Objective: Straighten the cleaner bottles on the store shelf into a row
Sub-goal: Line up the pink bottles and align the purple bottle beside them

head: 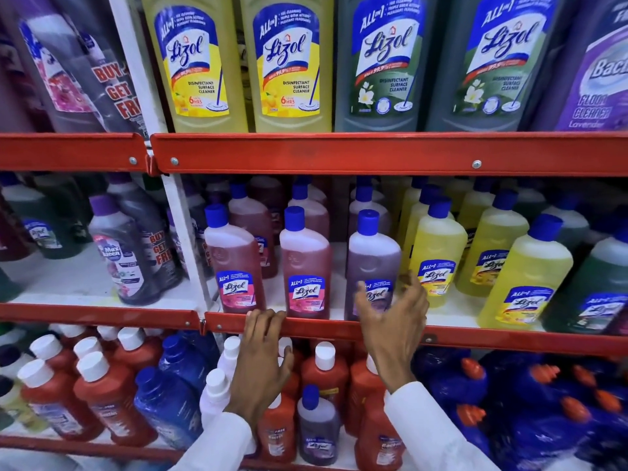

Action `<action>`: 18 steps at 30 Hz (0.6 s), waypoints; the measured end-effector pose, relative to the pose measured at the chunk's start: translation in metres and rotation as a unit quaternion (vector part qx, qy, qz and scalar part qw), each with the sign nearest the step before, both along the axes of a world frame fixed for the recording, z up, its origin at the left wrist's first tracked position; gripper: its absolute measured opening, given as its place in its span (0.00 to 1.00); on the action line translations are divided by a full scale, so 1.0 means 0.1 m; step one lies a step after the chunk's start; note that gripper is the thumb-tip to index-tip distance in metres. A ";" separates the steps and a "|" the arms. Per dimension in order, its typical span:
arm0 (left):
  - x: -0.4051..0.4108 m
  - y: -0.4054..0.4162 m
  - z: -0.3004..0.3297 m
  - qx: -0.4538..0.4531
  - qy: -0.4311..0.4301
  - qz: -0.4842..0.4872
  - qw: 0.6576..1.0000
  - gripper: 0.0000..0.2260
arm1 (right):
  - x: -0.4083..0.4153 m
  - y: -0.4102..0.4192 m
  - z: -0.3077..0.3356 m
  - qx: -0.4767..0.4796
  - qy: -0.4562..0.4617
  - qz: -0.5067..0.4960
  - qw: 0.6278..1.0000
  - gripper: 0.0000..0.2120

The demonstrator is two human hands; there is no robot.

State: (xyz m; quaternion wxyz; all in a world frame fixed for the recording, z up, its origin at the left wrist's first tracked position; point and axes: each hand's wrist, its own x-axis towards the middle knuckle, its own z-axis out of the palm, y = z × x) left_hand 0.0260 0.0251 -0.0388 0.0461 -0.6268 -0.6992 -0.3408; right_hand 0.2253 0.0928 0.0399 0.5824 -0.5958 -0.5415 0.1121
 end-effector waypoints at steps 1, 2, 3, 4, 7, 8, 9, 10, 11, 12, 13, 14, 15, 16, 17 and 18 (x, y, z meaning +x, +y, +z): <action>0.00 0.00 -0.01 0.000 -0.003 0.001 1.000 0.26 | 0.08 0.01 0.01 0.027 0.021 -0.005 0.999 0.36; 0.00 0.00 -0.01 0.001 -0.008 0.001 1.000 0.26 | 0.17 0.06 0.03 0.045 0.038 -0.016 0.998 0.31; 0.00 0.01 -0.02 0.002 -0.014 0.000 1.000 0.26 | 0.27 0.13 0.05 0.050 0.048 -0.034 0.997 0.30; 0.01 0.01 -0.01 0.005 -0.021 -0.001 1.000 0.25 | 0.37 0.23 0.05 0.038 0.046 -0.052 0.997 0.31; 0.03 0.00 0.02 0.014 -0.039 -0.003 0.999 0.24 | 0.58 0.55 0.08 -0.054 0.001 -0.083 0.995 0.41; 0.03 -0.01 0.03 0.017 -0.045 0.000 0.999 0.23 | 0.61 0.62 0.08 -0.083 -0.007 -0.079 0.993 0.45; 0.04 -0.01 0.04 0.019 -0.049 0.001 0.999 0.23 | 0.64 0.68 0.08 -0.107 -0.005 -0.067 0.992 0.47; 0.04 -0.02 0.04 0.020 -0.053 0.001 0.998 0.23 | 0.66 0.72 0.08 -0.121 0.002 -0.053 0.991 0.49; 0.05 -0.02 0.05 0.019 -0.056 0.002 0.998 0.23 | 0.67 0.74 0.06 -0.126 0.012 -0.042 0.991 0.48; 0.04 -0.02 0.05 0.016 -0.058 0.004 0.998 0.23 | 0.68 0.76 0.05 -0.127 0.020 -0.036 0.991 0.47; 0.04 -0.02 0.06 0.013 -0.059 0.005 0.998 0.23 | 0.69 0.77 0.03 -0.125 0.022 -0.036 0.991 0.47; 0.05 -0.03 0.07 0.011 -0.059 0.004 0.998 0.23 | 0.70 0.77 0.02 -0.125 0.017 -0.040 0.991 0.46; 0.05 -0.03 0.09 0.011 -0.057 0.001 0.998 0.23 | 0.71 0.76 0.01 -0.124 0.006 -0.045 0.991 0.46; 0.06 -0.04 0.10 0.012 -0.056 0.000 0.998 0.23 | 0.72 0.75 0.00 -0.124 -0.005 -0.050 0.991 0.46; 0.06 -0.04 0.11 0.011 -0.056 0.001 0.998 0.24 | 0.73 0.72 -0.02 -0.123 -0.014 -0.055 0.991 0.45; 0.07 -0.04 0.12 0.009 -0.057 0.002 0.998 0.24 | 0.74 0.68 -0.03 -0.119 -0.020 -0.059 0.991 0.46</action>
